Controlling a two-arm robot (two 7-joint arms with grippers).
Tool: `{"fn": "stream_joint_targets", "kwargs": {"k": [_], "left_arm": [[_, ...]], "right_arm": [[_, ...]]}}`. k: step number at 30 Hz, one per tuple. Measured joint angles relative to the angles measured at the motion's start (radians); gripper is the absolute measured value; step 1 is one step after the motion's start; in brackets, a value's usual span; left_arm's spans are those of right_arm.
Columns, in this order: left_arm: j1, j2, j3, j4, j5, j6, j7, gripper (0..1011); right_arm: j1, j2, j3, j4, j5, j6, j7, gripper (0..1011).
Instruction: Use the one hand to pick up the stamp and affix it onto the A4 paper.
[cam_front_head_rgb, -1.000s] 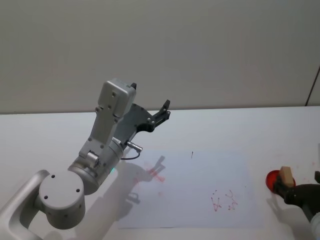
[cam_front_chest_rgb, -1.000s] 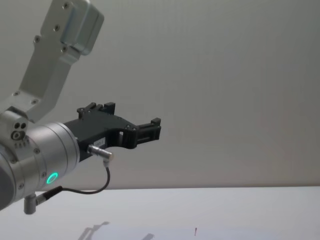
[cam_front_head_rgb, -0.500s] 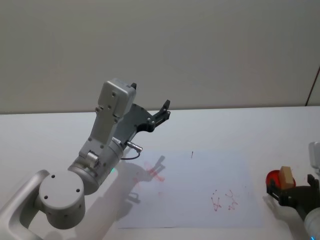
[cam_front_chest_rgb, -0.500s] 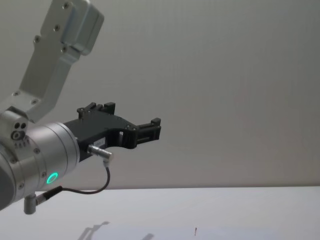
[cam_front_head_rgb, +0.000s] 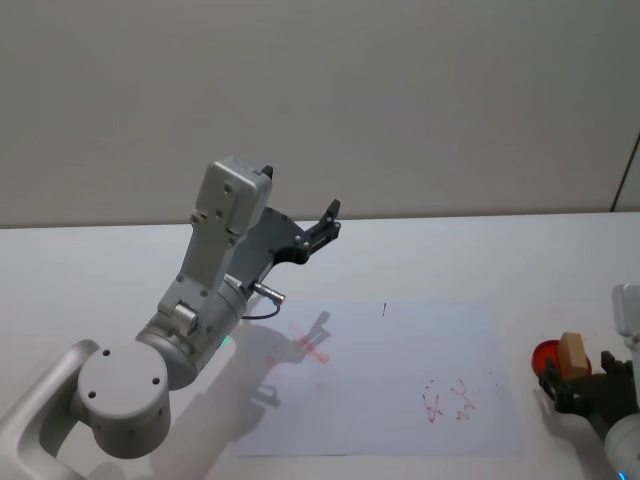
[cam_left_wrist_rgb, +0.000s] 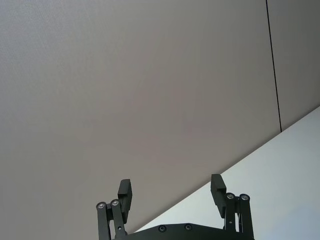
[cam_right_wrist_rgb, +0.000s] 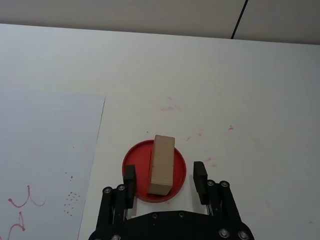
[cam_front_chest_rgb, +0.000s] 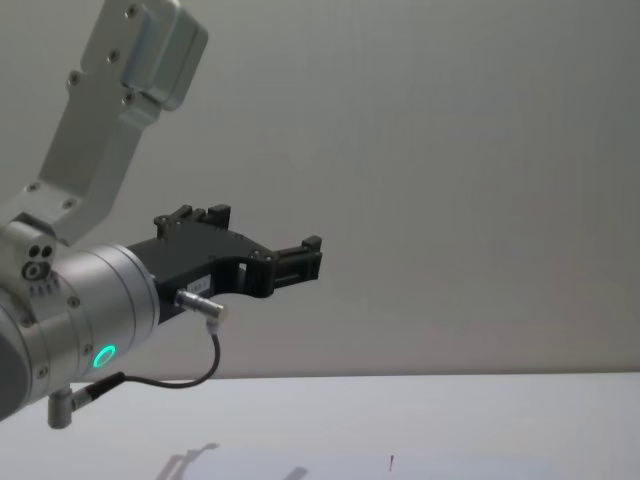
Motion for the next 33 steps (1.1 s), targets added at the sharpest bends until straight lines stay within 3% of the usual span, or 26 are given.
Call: {"fn": "stream_joint_targets", "kwargs": {"k": [11, 15, 25, 33], "left_arm": [[0.0, 0.0, 0.0, 0.0, 0.0, 0.0, 0.0, 1001], [0.0, 0.0, 0.0, 0.0, 0.0, 0.0, 0.0, 1001], [0.0, 0.0, 0.0, 0.0, 0.0, 0.0, 0.0, 1001], [0.0, 0.0, 0.0, 0.0, 0.0, 0.0, 0.0, 1001]], "right_arm": [[0.004, -0.003, 0.001, 0.005, -0.002, 0.003, 0.004, 417], [0.004, -0.004, 0.001, 0.007, -0.002, 0.004, 0.005, 250], [0.006, -0.005, 0.002, 0.008, -0.009, 0.005, 0.012, 214], [0.019, 0.003, -0.005, 0.004, -0.058, 0.005, 0.064, 216]]}}
